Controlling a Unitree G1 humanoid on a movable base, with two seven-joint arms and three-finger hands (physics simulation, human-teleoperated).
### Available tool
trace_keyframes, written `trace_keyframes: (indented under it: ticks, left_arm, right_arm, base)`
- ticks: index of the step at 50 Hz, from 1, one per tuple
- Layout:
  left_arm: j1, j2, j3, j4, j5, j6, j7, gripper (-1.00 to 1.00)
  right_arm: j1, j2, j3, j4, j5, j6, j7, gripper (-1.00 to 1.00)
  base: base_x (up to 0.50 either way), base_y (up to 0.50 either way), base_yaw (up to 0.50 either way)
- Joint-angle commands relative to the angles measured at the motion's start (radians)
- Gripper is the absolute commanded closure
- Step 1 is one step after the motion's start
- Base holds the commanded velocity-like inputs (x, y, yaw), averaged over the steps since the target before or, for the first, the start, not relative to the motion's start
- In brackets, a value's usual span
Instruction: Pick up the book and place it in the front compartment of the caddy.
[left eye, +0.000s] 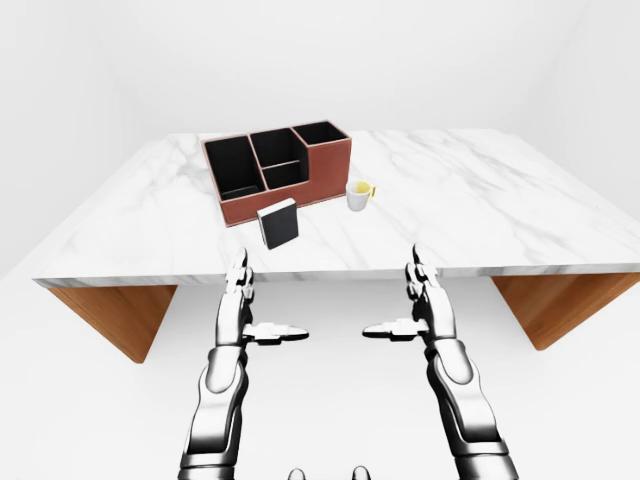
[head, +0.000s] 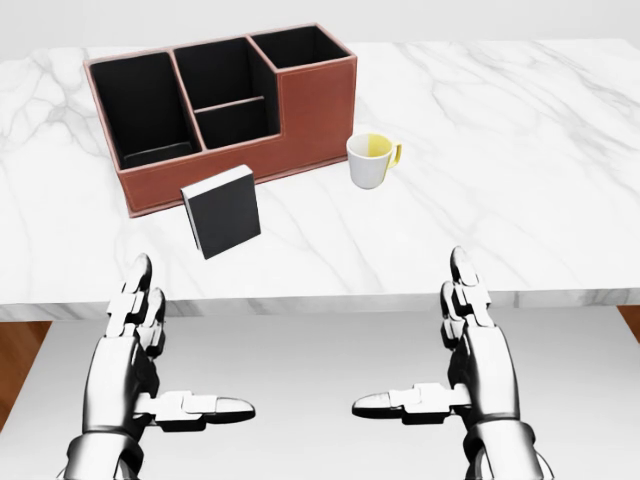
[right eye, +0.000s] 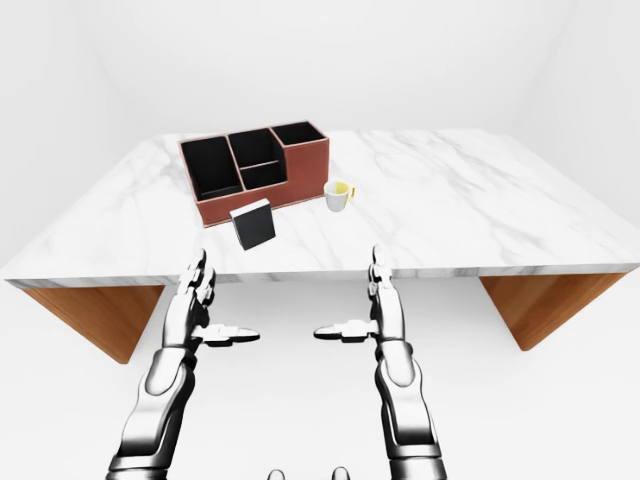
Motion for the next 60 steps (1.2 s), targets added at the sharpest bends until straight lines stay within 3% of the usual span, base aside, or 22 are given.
trace_keyframes:
  ticks: [1, 5, 10, 12, 15, 17, 19, 22, 31, 46, 60]
  left_arm:
    - [-0.009, 0.025, 0.045, -0.045, -0.005, 0.028, -0.028, -1.00]
    - [-0.012, 0.029, 0.062, -0.080, -0.013, 0.052, -0.029, -1.00]
    - [-0.011, 0.026, 0.089, -0.082, -0.059, 0.030, -0.026, -1.00]
    - [-0.008, 0.026, 0.098, -0.096, -0.092, 0.032, -0.031, -1.00]
    - [0.005, 0.034, 0.155, -0.169, -0.191, 0.043, -0.027, -1.00]
    - [0.007, 0.041, 0.167, -0.187, -0.208, 0.050, -0.025, -1.00]
    - [0.010, 0.056, 0.193, -0.232, -0.227, 0.082, -0.019, -1.00]
    - [0.022, 0.069, 0.234, -0.323, -0.259, 0.082, -0.015, -1.00]
    - [0.051, 0.072, 0.315, -0.524, -0.269, 0.082, -0.018, -1.00]
    - [0.075, 0.055, 0.358, -0.561, -0.295, 0.082, -0.029, -1.00]
    - [0.097, 0.054, 0.427, -0.677, -0.355, 0.082, -0.024, -1.00]
  right_arm:
    - [0.003, -0.016, -0.022, -0.032, -0.018, 0.013, 0.016, -1.00]
    - [0.012, -0.016, -0.021, -0.064, -0.027, 0.033, 0.022, -1.00]
    - [0.008, -0.018, -0.027, -0.078, -0.038, 0.046, 0.021, -1.00]
    - [0.008, -0.017, -0.028, -0.082, -0.040, 0.049, 0.021, -1.00]
    - [0.008, -0.020, -0.032, -0.102, -0.042, 0.065, 0.024, -1.00]
    - [0.007, -0.021, -0.034, -0.106, -0.043, 0.068, 0.024, -1.00]
    - [0.005, -0.028, -0.035, -0.109, -0.063, 0.056, 0.024, -1.00]
    - [0.005, -0.026, -0.042, -0.147, -0.068, 0.079, 0.021, -1.00]
    - [0.030, -0.024, -0.046, -0.265, -0.072, 0.079, 0.034, -1.00]
    - [0.104, -0.008, -0.027, -0.756, -0.109, 0.079, 0.082, -1.00]
    - [0.122, -0.002, -0.019, -0.963, -0.120, 0.079, 0.108, -1.00]
  base:
    - [0.00, 0.00, 0.00]
    - [0.00, 0.00, 0.00]
    - [0.00, 0.00, 0.00]
    - [0.00, 0.00, 0.00]
    - [0.00, 0.00, 0.00]
    - [0.00, 0.00, 0.00]
    - [0.00, 0.00, 0.00]
    - [0.00, 0.00, 0.00]
    - [0.00, 0.00, 0.00]
    - [0.00, 0.00, 0.00]
    - [0.00, 0.00, 0.00]
